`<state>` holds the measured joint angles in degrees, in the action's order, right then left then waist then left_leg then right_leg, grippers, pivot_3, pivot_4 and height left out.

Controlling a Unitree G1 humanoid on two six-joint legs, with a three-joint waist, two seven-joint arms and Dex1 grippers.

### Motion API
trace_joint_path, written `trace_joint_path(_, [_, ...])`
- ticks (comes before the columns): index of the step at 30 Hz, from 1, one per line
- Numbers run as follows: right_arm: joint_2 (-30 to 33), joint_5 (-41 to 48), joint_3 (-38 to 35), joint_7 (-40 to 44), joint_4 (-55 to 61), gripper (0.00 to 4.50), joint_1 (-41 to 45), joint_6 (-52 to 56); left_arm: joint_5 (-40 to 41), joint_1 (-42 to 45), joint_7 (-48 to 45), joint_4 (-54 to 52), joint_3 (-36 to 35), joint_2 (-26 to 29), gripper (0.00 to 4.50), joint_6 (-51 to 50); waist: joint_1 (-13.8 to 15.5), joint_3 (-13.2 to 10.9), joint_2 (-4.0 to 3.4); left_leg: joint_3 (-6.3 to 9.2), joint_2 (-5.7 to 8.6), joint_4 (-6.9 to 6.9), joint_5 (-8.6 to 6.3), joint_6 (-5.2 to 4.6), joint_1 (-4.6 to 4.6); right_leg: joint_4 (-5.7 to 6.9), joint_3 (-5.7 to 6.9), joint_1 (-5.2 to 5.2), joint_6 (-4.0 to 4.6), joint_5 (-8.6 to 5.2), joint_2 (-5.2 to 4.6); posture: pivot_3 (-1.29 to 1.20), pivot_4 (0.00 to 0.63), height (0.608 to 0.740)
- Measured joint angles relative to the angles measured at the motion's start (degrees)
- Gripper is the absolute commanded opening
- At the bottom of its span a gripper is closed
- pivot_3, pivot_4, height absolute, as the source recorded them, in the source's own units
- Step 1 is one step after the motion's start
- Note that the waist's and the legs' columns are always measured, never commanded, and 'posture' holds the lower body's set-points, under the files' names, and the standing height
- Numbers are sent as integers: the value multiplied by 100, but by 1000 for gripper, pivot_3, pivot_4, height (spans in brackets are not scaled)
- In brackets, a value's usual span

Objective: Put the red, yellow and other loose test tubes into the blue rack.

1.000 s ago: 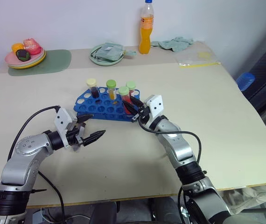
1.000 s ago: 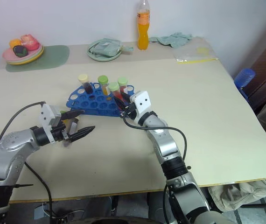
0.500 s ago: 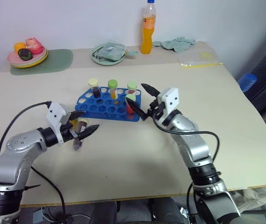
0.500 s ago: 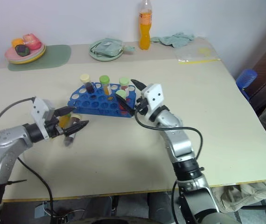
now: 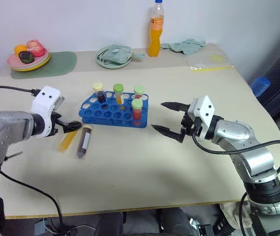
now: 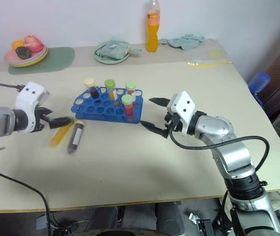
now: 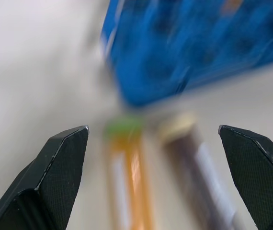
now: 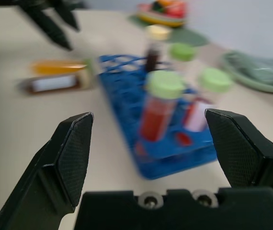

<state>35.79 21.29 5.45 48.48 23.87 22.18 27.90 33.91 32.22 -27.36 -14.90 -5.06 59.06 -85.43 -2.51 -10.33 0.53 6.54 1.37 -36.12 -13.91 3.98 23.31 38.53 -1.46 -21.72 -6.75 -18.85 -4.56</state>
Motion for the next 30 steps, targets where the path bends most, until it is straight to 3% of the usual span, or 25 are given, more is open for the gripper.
trace_joint_path(10, [400, 151, 230, 438, 369, 4105, -282, 306, -571, 901, -237, 1298, 1549, -4, 4500, -18, 14, -2, 4, 0, 0, -2, 0, 0, 6, 0, 1, -3, 0, 0, -1, 0, 150, 740])
trace_joint_path(18, [394, 146, 234, 227, 604, 4105, -506, 390, -874, 1034, -535, 1861, 2007, -94, 4500, 238, 12, -2, 4, 0, 0, -3, 1, 1, 8, 1, 1, -6, 0, 0, -2, 0, 150, 740])
trace_joint_path(21, [347, 143, 237, 99, 653, 4168, -550, 393, -1024, 1063, -608, 2053, 2142, -142, 3626, 368, 12, -3, 6, 1, 0, -3, 1, 1, 8, 2, 1, -6, 0, 0, -2, 0, 150, 740])
trace_joint_path(26, [254, 141, 287, -68, 754, 4168, -593, 421, -1148, 1086, -705, 2204, 2170, -263, 1080, 396, 5, -3, 6, 1, 0, -4, 1, 1, 8, 4, 1, -7, 0, 0, -1, 0, 150, 740])
trace_joint_path(27, [232, 141, 300, -100, 755, 4168, -593, 425, -1170, 1087, -724, 2204, 2170, -267, 799, 405, 5, -3, 6, 1, 0, -3, 1, 1, 7, 4, 1, -7, 0, 0, -1, 0, 150, 740])
trace_joint_path(30, [190, 141, 337, -148, 755, 4168, -591, 431, -1215, 1074, -752, 2221, 2152, -266, 782, 470, 9, -3, 6, 1, 0, -4, 1, 1, 8, 4, 1, -7, 0, 0, -2, 0, 150, 740])
